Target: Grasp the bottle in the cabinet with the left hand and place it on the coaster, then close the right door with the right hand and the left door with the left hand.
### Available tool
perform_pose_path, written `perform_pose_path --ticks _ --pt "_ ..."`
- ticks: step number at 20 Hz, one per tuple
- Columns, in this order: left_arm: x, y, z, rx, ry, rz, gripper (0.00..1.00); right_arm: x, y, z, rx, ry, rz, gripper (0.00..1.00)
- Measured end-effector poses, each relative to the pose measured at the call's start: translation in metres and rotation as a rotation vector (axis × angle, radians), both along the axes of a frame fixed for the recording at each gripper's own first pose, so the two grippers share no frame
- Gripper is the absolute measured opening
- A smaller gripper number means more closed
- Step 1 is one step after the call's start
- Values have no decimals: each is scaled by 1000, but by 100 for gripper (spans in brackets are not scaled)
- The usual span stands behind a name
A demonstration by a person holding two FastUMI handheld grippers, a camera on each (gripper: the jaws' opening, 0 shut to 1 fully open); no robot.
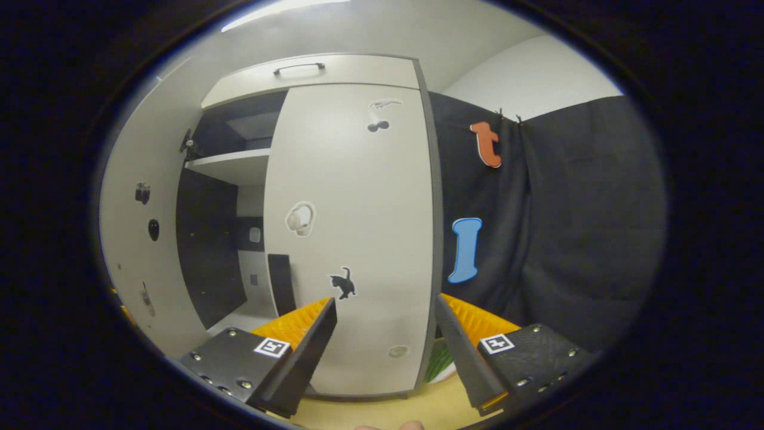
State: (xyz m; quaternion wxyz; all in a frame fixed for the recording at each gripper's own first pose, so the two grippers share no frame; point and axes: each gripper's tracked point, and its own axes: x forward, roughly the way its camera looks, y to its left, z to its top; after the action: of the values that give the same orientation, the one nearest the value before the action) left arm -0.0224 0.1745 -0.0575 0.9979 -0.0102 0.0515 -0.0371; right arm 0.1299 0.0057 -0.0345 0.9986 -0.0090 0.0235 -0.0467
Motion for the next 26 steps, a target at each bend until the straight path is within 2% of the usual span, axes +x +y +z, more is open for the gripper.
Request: perform_pose_path --ticks 3,6,9,12,16,19,23,26 --pt "16 -20 -1 -21 3 -38 82 -11 -28 3 -9 -7 -45 100" --pt "32 -56 2 -19 -8 -109 82 -25 -60 3 -32 -13 -99 100" --pt "55 -71 6 57 -29 -122 84 -38 -89 4 -37 -17 -155 100" --pt "78 -86 5 35 -34 -146 84 -55 -120 4 -31 -15 -215 100" --pt "94 -77 10 19 -35 -101 82 -74 -153 -1 -2 -7 -287 100" --pt "93 -73 14 -5 -44 -102 85 -86 -170 -3 12 -3 -329 100" --pt "98 -53 22 23 -64 -56 87 -92 -178 -6 22 -1 -345 100" --pt "107 -55 26 -4 -77 -66 84 -92 -176 -9 9 5 -339 100"
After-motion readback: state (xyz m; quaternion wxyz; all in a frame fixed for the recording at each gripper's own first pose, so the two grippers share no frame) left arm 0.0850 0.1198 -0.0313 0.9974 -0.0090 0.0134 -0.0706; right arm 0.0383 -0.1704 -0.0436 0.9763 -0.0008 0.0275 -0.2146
